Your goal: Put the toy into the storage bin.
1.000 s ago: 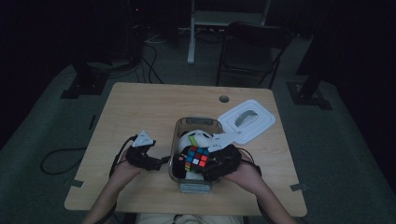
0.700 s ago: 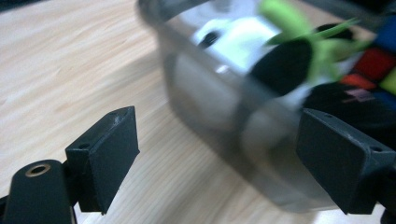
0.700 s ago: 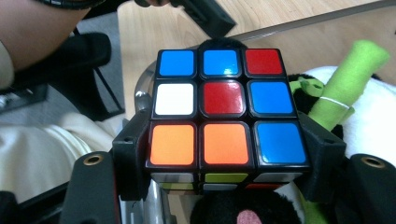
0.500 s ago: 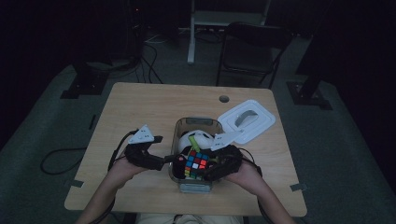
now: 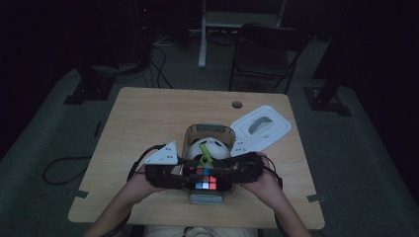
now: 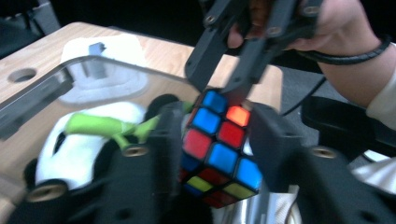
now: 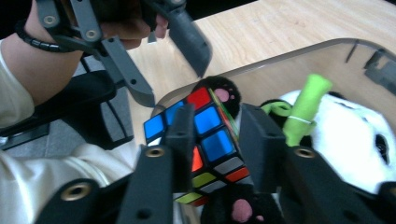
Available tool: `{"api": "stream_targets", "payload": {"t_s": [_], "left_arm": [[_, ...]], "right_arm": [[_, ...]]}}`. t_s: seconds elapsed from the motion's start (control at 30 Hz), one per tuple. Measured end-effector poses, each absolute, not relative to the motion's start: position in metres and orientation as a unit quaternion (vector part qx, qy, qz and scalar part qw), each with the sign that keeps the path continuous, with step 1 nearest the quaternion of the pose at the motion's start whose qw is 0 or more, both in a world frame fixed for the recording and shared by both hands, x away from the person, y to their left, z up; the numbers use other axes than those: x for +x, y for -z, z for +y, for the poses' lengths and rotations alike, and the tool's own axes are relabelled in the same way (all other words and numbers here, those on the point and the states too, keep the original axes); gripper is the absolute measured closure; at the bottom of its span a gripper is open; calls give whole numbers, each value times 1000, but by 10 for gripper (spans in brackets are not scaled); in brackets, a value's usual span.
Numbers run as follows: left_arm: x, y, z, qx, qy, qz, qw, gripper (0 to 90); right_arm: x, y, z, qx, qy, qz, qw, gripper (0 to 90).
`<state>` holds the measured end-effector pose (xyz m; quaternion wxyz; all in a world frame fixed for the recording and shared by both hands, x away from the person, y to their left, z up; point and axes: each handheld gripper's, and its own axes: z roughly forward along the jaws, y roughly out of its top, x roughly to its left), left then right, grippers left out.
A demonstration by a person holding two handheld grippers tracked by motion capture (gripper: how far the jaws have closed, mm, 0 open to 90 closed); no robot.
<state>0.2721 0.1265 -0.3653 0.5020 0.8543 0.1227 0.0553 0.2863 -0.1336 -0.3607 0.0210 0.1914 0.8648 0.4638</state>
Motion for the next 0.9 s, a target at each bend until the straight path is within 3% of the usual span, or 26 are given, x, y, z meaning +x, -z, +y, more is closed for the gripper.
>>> {"api": "stream_targets", "payload": {"t_s": [0.03,0.13,0.27,0.4,0.9], "left_arm": [[270,364,125,856,-56,120,500,661],[266,363,122,863,-59,109,491,794],[270,368,116,875,-57,111,469,895],[274,372,113,877,-60,118,462,896],[292,387,107,890,-56,132,432,900]], "right_arm": [[284,360,-134,191,-470,861,31,786],[281,358,-136,187,-488,852,34,900],[282,362,-130,186,-478,858,25,900],[286,370,-125,190,-467,863,11,900],[294,387,-120,212,-440,872,34,900]]}}
